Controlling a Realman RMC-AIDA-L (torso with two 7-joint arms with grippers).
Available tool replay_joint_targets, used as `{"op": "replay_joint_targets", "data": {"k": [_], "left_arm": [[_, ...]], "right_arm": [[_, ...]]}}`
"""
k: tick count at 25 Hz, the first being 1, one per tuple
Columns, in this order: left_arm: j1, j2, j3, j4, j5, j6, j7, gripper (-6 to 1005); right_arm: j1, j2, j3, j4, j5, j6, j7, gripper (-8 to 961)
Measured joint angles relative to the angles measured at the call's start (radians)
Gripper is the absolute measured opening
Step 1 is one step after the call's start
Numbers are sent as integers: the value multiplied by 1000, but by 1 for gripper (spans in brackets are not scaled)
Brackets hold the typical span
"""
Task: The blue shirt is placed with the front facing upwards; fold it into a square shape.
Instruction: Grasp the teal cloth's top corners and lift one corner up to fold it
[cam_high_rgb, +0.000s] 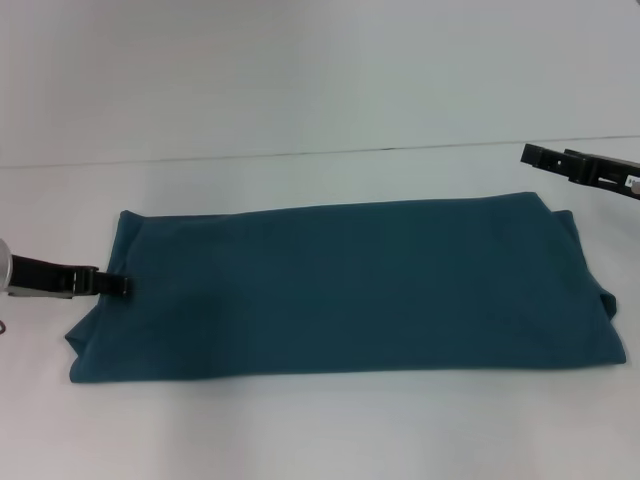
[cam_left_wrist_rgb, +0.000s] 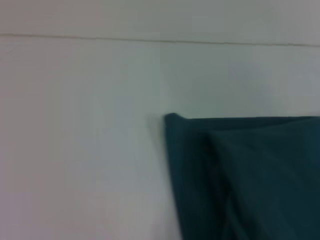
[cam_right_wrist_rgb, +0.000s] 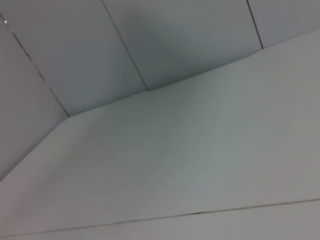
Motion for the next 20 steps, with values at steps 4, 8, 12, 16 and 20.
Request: {"op": "replay_joint_targets", "data": {"k": [4,8,12,16,20], "left_arm": [[-15,-13,2,-3,69,-11,-24,855],[-41,7,-6,-74,66,-16,-25,853],[-48,9,-10,-91,63,-19,-24,852],[-64,23,-16,-138,63,-31,-23,850],[-81,44,-16,-186,46,-37,-21,848]], "right_arm": [[0,0,-1,7,-1,-6,0,798],[2,-1,-3,9,-2,-2,-1,798],[4,-1,-6,9,-3,0,-1,797],[6,-1,-10,9,-3,2,-1,797],[10,-1,-11,9,-4,3,-1,798]]}}
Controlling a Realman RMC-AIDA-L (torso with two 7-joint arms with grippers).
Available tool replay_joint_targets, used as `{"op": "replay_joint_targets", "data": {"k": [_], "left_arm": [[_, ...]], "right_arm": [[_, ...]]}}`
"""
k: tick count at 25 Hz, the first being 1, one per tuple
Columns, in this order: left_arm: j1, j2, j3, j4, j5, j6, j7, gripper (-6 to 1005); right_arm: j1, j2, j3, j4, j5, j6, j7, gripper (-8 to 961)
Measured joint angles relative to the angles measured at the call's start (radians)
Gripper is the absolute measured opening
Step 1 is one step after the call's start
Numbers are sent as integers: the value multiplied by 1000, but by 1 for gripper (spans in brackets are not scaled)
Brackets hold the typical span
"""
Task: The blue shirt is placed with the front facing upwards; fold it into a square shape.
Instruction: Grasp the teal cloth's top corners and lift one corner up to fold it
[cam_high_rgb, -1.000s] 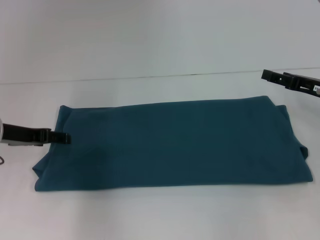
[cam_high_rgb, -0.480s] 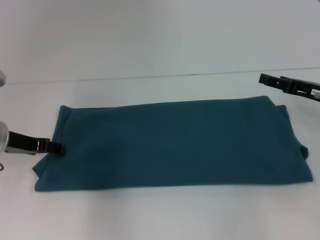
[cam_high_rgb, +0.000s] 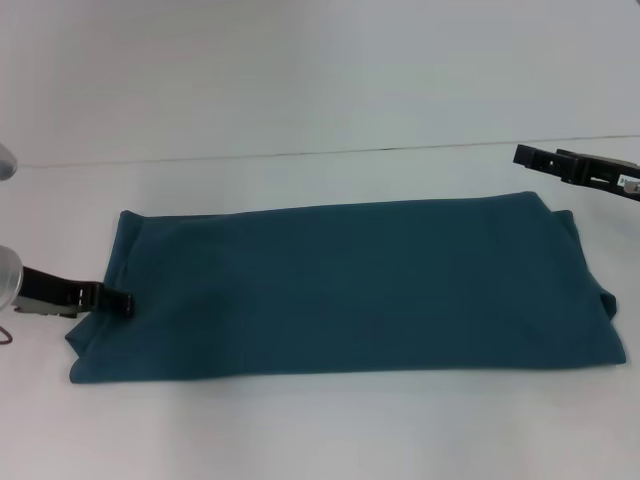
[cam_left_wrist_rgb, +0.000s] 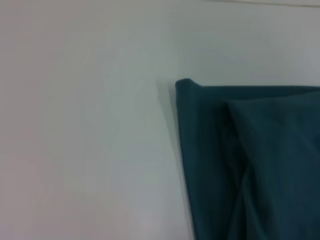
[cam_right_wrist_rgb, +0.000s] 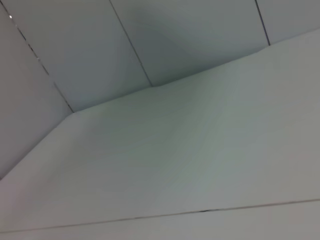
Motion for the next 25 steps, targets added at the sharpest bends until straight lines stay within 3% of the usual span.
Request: {"op": "replay_joint_targets", "data": {"k": [7,14,25], "left_arm": [[29,-10,-4,94,-34,28,-1,847],[16,16,-7,40,-54,18,0,846],[-6,25,-67,-34,-57,15,40,828]], "right_arm": [[0,-1,-22,-1,0,1,8,797],[2,-2,-25,0,0,4,9,791],[1,-1,-28,0,0,4,9,786]]}}
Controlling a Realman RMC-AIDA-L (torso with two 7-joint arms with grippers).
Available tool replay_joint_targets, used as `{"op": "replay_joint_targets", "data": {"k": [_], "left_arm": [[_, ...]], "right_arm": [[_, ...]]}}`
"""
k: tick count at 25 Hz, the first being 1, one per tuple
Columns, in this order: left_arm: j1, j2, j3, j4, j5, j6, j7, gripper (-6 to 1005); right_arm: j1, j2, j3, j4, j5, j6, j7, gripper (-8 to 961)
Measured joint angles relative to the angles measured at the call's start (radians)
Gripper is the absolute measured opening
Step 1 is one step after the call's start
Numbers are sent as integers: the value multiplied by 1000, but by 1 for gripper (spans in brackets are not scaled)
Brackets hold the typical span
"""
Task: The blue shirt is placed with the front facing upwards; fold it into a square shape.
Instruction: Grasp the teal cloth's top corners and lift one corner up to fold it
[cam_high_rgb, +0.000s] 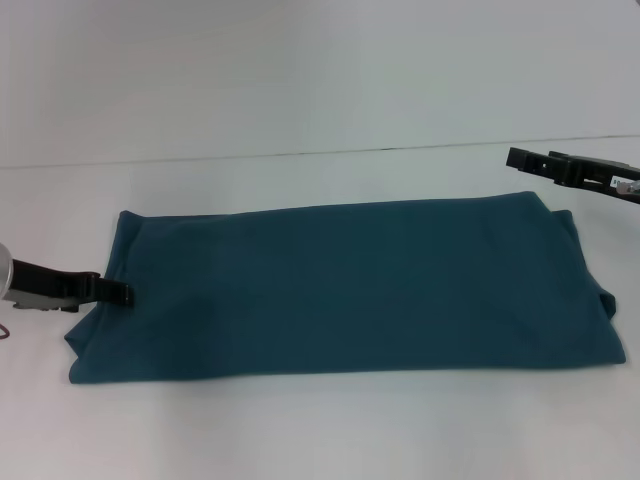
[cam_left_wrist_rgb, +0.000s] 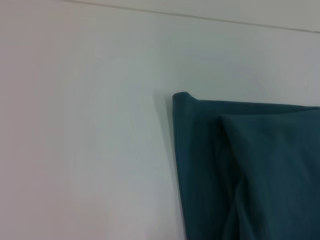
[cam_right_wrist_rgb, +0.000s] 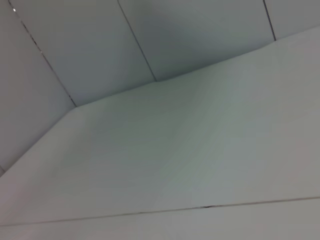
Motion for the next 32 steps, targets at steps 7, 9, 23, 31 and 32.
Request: {"op": "replay_joint_targets", "data": {"k": [7,9,23,31,32], "left_arm": [[-4,1,-1,-19,-2,-5,16,800],[-4,-3,-1,-20,-15,-2,35,793],[-11,-49,10,-13,-70,-8,153,554],[0,-80,12,56,-65,4,155,252],[0,-82,12,65,-66,7,155,213]], "right_arm": [[-2,0,-10,0,0,0,2,774],[-2,0,-10,0,0,0,2,771],[2,-1,-49,-2,-20,37,31,748],[4,-2,-47,-1,-16,31,39,734],[4,-2,-45,-1,-13,30,39,733]]}}
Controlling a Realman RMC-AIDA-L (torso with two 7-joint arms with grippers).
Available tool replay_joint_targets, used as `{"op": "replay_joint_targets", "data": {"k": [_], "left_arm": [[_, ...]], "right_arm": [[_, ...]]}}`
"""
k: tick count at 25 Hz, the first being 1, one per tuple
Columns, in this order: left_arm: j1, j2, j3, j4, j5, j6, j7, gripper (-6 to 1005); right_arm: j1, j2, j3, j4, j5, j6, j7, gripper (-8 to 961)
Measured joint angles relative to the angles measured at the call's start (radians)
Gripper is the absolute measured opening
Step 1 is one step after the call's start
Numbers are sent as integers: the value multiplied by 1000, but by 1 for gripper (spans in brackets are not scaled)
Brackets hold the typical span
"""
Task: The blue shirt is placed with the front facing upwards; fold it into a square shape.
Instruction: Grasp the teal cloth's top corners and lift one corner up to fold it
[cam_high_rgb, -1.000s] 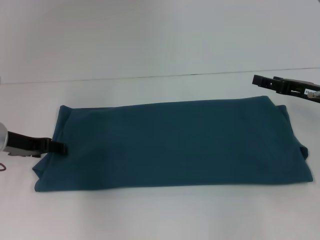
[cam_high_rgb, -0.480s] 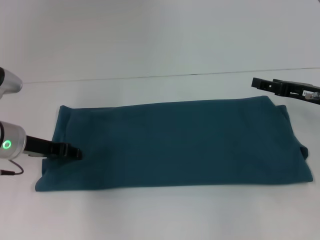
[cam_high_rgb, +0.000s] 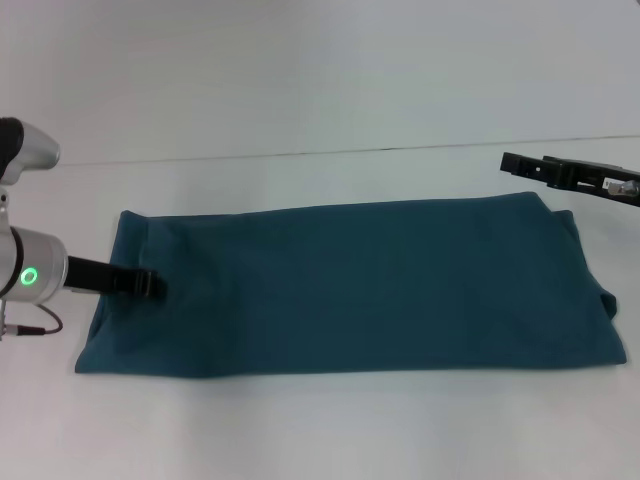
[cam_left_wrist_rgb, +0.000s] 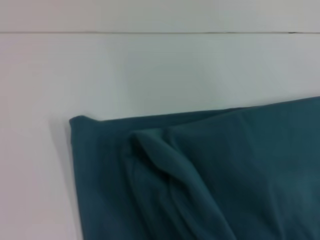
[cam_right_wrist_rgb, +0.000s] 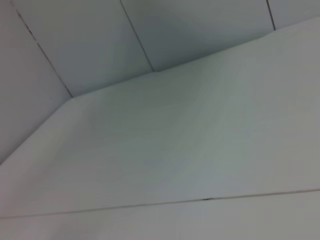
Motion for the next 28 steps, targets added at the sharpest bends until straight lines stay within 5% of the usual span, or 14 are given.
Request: {"op": "replay_joint_targets", "data": {"k": [3,13,28], "left_arm": [[8,-14,0,55,0,28,-4,97],[24,-60,0,204,11,121,-21,76],[110,-56,-1,255,82,75,-114,141]], "right_arm": [[-5,0,3,0,17,1,-7,728],[-17,4,6,52,101,3,-77,711],[-26,0,-2,54,102,-20,-82,686]]}}
